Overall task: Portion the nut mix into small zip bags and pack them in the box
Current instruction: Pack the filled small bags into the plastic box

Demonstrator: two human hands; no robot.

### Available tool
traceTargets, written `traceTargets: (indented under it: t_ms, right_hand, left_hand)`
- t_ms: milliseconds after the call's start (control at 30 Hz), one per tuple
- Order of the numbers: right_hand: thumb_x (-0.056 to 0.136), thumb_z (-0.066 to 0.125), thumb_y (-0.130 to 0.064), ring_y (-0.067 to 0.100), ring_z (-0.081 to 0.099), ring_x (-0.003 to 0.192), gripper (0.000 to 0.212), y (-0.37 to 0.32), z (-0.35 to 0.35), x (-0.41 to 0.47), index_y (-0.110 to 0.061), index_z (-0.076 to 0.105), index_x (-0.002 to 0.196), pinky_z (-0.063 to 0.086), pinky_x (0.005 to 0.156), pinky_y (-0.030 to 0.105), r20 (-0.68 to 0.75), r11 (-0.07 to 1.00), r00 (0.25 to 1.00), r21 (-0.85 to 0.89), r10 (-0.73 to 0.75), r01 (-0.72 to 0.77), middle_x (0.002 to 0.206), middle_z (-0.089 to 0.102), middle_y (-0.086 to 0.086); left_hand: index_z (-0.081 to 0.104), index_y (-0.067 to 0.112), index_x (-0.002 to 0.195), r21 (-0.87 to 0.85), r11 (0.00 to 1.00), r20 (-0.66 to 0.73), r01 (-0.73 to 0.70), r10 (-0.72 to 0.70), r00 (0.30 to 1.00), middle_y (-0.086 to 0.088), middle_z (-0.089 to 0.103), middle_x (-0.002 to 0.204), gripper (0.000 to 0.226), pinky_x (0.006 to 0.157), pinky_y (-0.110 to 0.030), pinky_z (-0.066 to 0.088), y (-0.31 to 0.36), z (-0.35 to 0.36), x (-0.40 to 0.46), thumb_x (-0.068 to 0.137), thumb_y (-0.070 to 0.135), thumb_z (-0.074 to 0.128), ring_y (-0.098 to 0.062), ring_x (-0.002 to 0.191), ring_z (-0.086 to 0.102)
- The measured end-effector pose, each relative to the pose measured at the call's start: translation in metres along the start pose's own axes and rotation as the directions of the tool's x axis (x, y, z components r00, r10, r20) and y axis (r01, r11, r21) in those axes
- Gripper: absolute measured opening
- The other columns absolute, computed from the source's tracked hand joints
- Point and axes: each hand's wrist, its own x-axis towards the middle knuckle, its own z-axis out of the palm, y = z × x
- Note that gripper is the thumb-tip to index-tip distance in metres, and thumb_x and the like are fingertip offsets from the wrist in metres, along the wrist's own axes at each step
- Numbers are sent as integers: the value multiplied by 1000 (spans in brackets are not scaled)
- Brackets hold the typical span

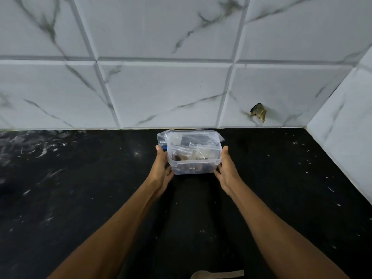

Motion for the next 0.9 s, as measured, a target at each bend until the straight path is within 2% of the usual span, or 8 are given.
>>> traceTargets:
  t_ms: [100, 200, 333, 433, 600, 667, 767, 900]
  right_hand:
    - [99, 27, -53, 2, 58, 89, 53, -14, 7, 12, -23, 46, 138, 44, 72, 21, 32, 1000, 999, 1, -29, 29, 119, 60, -3]
    - [98, 27, -56, 7, 57, 97, 57, -34, 18, 25, -23, 44, 141, 42, 89, 27, 73, 998, 996, 3, -59, 59, 125, 58, -2]
    - [98, 26, -57, 18, 53, 120, 57, -56, 34, 43, -23, 43, 140, 37, 98, 34, 85, 998, 995, 3, -56, 55, 136, 54, 2]
    - [97, 27, -58, 19, 54, 121, 58, -63, 44, 56, -23, 44, 140, 40, 94, 32, 84, 999, 995, 2, -46, 46, 134, 55, 2]
    - [98, 25, -56, 7, 60, 88, 56, -54, 50, 76, -22, 47, 137, 46, 82, 27, 84, 999, 996, -8, -34, 35, 121, 60, -2]
    - [98, 25, -56, 6, 59, 86, 56, -48, 49, 83, -22, 48, 136, 47, 75, 24, 77, 1000, 997, -16, -16, 18, 117, 60, -2]
    - [98, 27, -56, 5, 59, 84, 54, -41, 51, 85, -23, 48, 135, 47, 69, 22, 69, 1000, 998, -11, 1, 0, 111, 59, -3]
    - [96, 33, -59, 5, 59, 88, 47, -34, 54, 85, -28, 51, 126, 46, 70, 22, 34, 1000, 999, -25, 3, -2, 109, 61, -5]
  left_hand:
    - [49, 19, 139, 6, 999, -4, -49, 49, 999, -4, 53, 145, 72, 119, -43, 30, 15, 3, 9, 98, 66, 14, -23, 136, 47]
    - [57, 22, 125, -2, 996, -16, -88, 88, 996, -4, 56, 141, 67, 118, -42, 32, 36, 4, 28, 98, 65, 12, -24, 134, 48]
    - [55, 14, 135, -5, 996, -26, -92, 91, 995, -6, 59, 138, 78, 116, -43, 36, 59, 3, 55, 97, 66, 12, -26, 130, 53]
    - [51, 12, 140, -11, 997, -28, -78, 77, 997, -8, 59, 139, 80, 116, -43, 36, 66, 1, 73, 97, 68, 13, -26, 130, 54]
    - [54, 12, 137, -9, 998, -87, -59, 58, 995, -7, 63, 132, 78, 115, -42, 38, 62, -5, 93, 97, 67, 14, -24, 123, 59]
    - [54, 13, 136, -1, 999, -90, -54, 54, 994, -8, 61, 134, 78, 116, -44, 36, 57, -8, 97, 97, 67, 14, -26, 127, 55]
    - [59, 15, 122, 2, 999, -122, -53, 53, 991, -8, 62, 132, 72, 116, -43, 37, 52, -12, 100, 98, 65, 14, -27, 128, 54]
    - [57, 13, 128, 8, 999, -138, -50, 51, 989, -10, 59, 137, 74, 117, -45, 35, 48, -16, 105, 98, 66, 14, -28, 130, 53]
